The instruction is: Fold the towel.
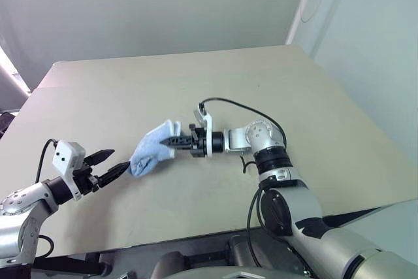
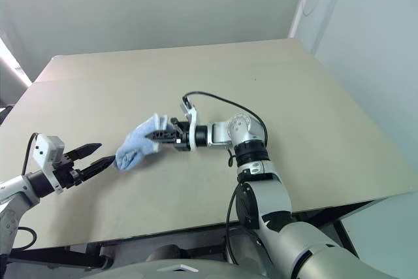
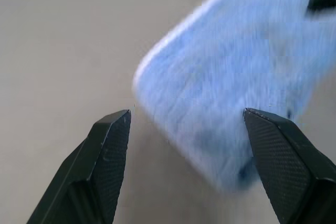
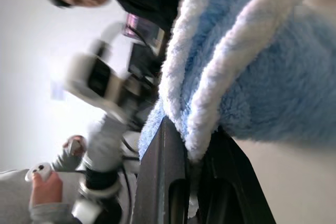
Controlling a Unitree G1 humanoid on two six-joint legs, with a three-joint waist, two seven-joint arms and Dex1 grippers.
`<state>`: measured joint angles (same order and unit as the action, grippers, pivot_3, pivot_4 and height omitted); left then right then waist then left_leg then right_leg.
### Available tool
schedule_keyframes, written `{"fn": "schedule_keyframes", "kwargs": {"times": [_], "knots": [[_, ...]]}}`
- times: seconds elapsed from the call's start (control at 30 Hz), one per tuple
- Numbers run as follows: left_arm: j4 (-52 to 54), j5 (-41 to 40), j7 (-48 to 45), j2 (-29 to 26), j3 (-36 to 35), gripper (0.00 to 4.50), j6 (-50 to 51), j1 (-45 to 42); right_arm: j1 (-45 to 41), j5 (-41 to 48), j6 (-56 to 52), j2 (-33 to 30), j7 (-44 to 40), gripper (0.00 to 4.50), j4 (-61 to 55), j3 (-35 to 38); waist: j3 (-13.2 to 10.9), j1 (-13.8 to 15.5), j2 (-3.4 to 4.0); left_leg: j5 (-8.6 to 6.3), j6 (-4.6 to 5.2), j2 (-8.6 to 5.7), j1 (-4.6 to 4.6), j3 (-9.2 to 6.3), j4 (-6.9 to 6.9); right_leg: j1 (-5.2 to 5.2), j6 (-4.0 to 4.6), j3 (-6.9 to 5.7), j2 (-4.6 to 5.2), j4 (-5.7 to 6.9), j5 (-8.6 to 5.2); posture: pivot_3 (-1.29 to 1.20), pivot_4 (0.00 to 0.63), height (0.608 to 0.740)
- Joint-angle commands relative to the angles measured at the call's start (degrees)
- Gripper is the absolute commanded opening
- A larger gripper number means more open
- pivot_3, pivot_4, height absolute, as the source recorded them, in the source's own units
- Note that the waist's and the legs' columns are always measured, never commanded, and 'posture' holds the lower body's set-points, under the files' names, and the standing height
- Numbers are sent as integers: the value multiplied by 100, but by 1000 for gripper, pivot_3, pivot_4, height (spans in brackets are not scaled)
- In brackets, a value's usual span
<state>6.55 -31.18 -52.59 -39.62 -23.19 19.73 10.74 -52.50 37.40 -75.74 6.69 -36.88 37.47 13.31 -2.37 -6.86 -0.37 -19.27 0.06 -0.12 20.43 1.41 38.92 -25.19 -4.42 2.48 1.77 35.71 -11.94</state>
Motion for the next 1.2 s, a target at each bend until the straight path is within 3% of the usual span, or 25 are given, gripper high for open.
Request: {"fn": "schedule_keyframes", "kwargs": {"times": [0.03,0.23,0.4,0.5,0.7,0.73,0.83,1.1,1.2], "knots": [[104,-85,114,11,-312,3608,-53,82,-604,151,627,214,-35,53,383,254,1,-4,-1,0,0,-1,0,0,0,1,0,-1,1,0,0,0,0,740],[167,-169,251,68,-549,3608,-17,331,-1279,-402,2413,189,-19,53,2052,279,1,-29,-1,-1,-2,-1,1,0,-6,-2,1,0,3,-3,0,0,0,740],[237,-217,308,48,-662,3608,3,407,-1062,-1125,3783,225,370,53,3128,91,0,-22,-1,-1,-5,-4,6,0,-12,-4,2,-1,13,-8,0,0,0,740],[293,-239,343,65,-691,3608,22,444,-865,-1229,3817,166,654,53,3455,205,0,-23,-1,-1,-8,-9,7,0,-14,-4,3,-1,21,-12,0,0,0,740],[161,-236,383,45,-701,3608,5,374,-691,-1550,3663,7,14,53,3257,-80,2,-23,4,0,-10,-11,0,-2,-18,1,6,-4,25,-12,-1,0,0,740],[147,-229,376,38,-684,3608,-4,366,-662,-1635,3701,-1,-48,615,3232,-152,2,-18,4,0,-10,-11,-1,-2,-19,1,6,-4,25,-12,-1,0,0,740],[73,-217,375,35,-606,3608,5,269,-629,-1739,3680,-45,-148,1505,3111,-233,2,-17,3,0,-10,-11,1,-2,-20,2,5,-5,25,-14,0,0,0,740],[-68,-168,304,-20,-481,3608,50,105,-823,-1390,2869,-353,-538,4386,2744,55,3,-3,1,0,-10,-12,2,-3,-19,1,4,-5,26,-13,0,0,0,740],[-139,-162,268,-60,-469,3608,82,24,-914,-1137,2428,-574,-523,4451,2705,334,3,8,1,1,-11,-13,3,-2,-19,2,4,-6,28,-15,0,0,0,740]]}}
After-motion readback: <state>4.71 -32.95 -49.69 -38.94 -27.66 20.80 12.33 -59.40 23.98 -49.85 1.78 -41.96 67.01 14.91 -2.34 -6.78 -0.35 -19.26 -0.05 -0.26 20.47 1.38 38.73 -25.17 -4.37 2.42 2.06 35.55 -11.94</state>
